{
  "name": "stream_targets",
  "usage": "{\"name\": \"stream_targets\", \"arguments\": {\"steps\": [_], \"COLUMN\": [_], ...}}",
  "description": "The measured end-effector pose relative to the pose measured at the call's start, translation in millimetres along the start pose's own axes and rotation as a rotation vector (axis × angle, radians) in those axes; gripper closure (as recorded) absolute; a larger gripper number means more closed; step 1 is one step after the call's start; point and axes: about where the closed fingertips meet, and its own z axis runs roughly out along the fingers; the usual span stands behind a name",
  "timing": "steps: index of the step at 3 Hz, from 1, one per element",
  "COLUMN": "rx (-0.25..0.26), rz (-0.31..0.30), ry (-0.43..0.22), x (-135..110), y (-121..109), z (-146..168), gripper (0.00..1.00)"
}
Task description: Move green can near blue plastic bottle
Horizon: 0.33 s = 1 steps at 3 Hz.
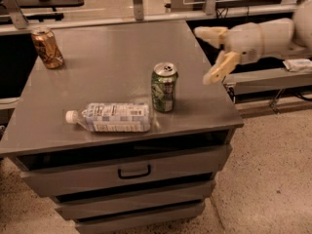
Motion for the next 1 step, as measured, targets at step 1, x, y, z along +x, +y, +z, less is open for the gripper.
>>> {"name": "stream_targets", "arguments": {"steps": [1], "rx": [0.045], "rz": [-0.01], "ry": [-0.007], "x": [-5.2], "y": [-9.8], "z": [-9.9], "gripper": [0.0]}}
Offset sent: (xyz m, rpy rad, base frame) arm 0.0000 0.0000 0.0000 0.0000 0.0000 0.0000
